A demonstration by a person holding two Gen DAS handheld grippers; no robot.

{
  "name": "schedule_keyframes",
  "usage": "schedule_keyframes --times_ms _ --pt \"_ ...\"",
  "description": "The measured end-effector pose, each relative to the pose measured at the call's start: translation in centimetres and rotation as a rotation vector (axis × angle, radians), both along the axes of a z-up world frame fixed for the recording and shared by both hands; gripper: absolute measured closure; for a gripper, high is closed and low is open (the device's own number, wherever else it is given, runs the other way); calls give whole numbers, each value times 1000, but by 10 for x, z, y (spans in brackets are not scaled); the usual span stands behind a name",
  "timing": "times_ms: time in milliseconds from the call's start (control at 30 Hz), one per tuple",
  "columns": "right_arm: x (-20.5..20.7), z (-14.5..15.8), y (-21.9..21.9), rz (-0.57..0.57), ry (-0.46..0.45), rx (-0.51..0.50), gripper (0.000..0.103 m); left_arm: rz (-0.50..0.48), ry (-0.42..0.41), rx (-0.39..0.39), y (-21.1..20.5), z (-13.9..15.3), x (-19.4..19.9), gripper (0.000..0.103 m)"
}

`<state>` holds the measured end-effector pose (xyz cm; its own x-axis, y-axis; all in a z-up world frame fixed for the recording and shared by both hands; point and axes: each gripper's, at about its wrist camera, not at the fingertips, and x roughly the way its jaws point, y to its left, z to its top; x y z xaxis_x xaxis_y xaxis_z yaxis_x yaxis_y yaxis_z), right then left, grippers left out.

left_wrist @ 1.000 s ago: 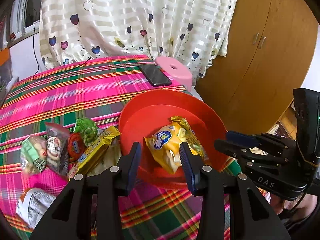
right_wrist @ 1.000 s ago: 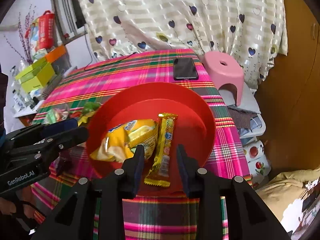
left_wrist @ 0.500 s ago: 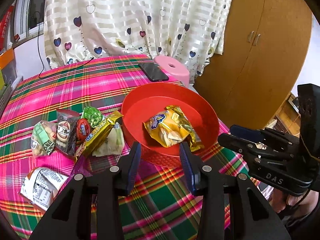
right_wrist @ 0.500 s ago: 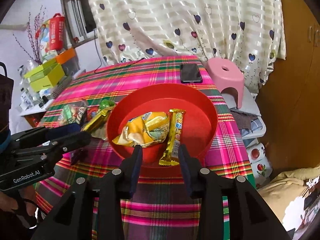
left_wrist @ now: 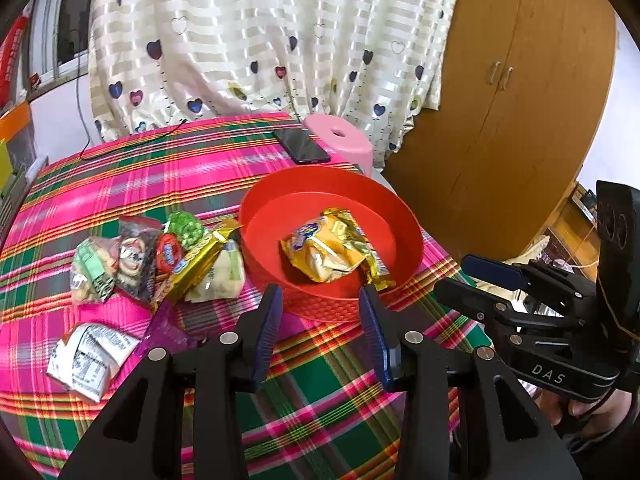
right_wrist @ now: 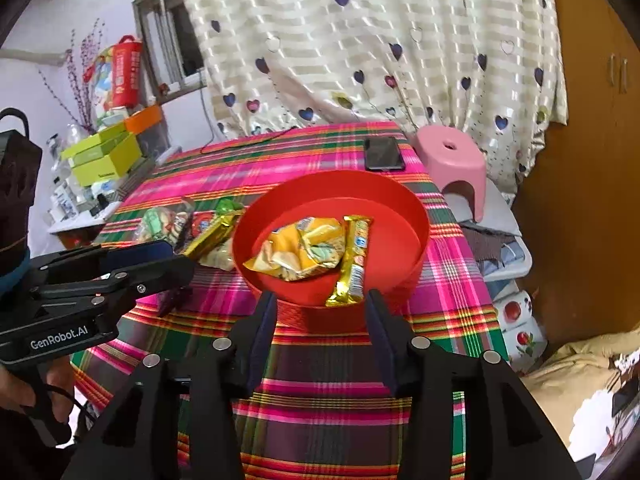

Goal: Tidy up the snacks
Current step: 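Open both tools to release the snacks into the red basket, then grasp the white-and-orange bag with the left tool while the right tool grasps the purple packet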

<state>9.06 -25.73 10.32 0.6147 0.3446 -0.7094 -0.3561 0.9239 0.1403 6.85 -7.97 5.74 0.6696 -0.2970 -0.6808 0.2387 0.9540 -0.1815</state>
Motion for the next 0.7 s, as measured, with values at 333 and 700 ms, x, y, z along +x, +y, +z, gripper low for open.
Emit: schedule_keyframes --times_ms 333,700 --pt "3 -6 30 87 1 18 56 124 26 1 51 -11 -14 62" --pt "17 -13 69 189 29 0 56 287 49 -26 108 -26 -27 62"
